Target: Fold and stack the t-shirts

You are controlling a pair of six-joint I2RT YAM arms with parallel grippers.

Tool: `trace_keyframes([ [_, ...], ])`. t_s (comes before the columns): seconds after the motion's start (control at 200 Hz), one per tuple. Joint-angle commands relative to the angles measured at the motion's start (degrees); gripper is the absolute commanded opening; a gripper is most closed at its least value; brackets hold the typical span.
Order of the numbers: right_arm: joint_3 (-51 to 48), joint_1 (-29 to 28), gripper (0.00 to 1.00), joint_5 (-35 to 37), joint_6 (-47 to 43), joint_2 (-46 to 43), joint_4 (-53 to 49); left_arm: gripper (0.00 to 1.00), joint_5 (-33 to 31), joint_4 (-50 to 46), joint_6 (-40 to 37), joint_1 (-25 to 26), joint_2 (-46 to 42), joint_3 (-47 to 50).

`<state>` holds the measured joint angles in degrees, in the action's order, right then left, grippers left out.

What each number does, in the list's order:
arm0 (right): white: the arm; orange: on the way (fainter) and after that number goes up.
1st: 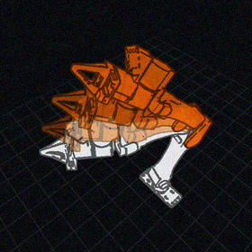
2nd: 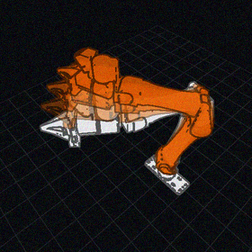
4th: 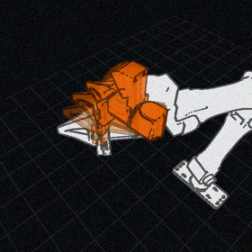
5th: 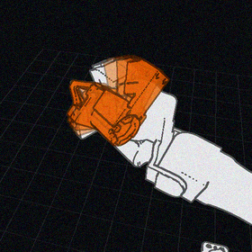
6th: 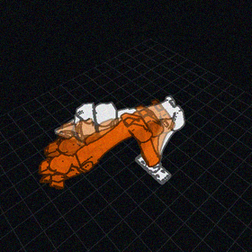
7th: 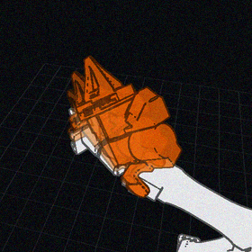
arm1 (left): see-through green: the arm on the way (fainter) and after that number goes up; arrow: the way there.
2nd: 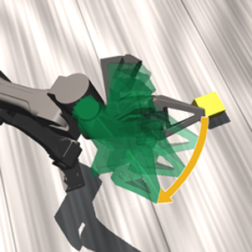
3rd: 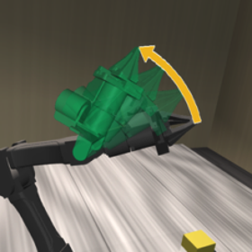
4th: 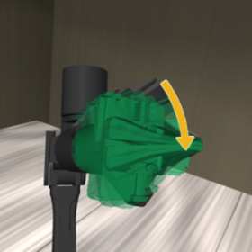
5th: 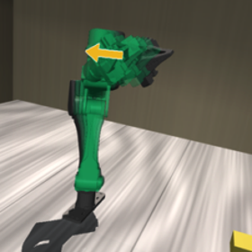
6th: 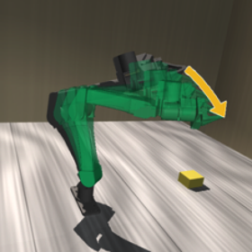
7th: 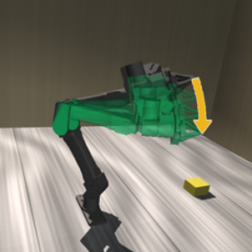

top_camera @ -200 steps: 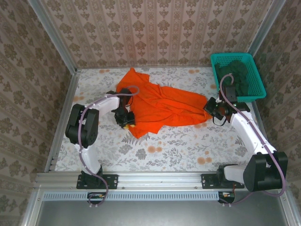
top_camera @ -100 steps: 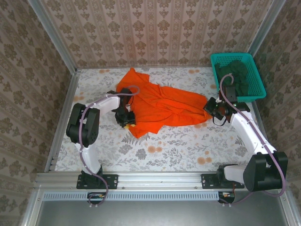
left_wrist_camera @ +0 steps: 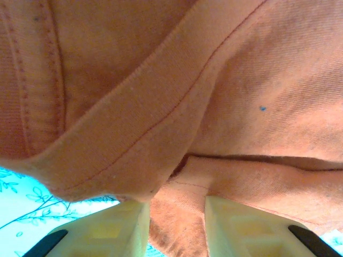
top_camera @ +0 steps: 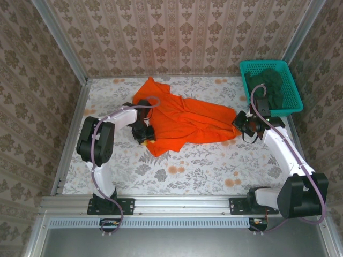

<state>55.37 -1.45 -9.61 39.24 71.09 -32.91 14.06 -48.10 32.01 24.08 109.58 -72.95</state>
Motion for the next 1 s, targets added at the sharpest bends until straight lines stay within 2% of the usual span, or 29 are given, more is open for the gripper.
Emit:
trace_keyframes([
  [0.0,-0.58,-0.39,0.0,-0.24,0.76,-1.22,0.04,0.36,-1.42,-0.44,-1.51,0.28,1.34,-0.9],
  [0.18,-0.44,-0.4,0.0,-0.19,0.66,-1.23,-0.14,0.35,-2.11,0.46,-1.6,0.44,1.49,0.1],
  [0.395,-0.35,-0.39,0.0,-0.33,0.94,-1.24,-0.12,0.24,-2.1,0.29,-2.08,0.29,1.87,-1.11],
  [0.845,-0.73,-0.48,0.0,-0.24,1.14,-1.75,-0.1,0.19,-3.67,-1.43,-3.18,0.36,-0.41,-2.73],
  [0.995,-0.98,-0.61,0.0,-0.33,1.44,-1.83,0.22,0.13,-3.79,-1.91,-3.52,0.42,-0.55,-3.25],
])
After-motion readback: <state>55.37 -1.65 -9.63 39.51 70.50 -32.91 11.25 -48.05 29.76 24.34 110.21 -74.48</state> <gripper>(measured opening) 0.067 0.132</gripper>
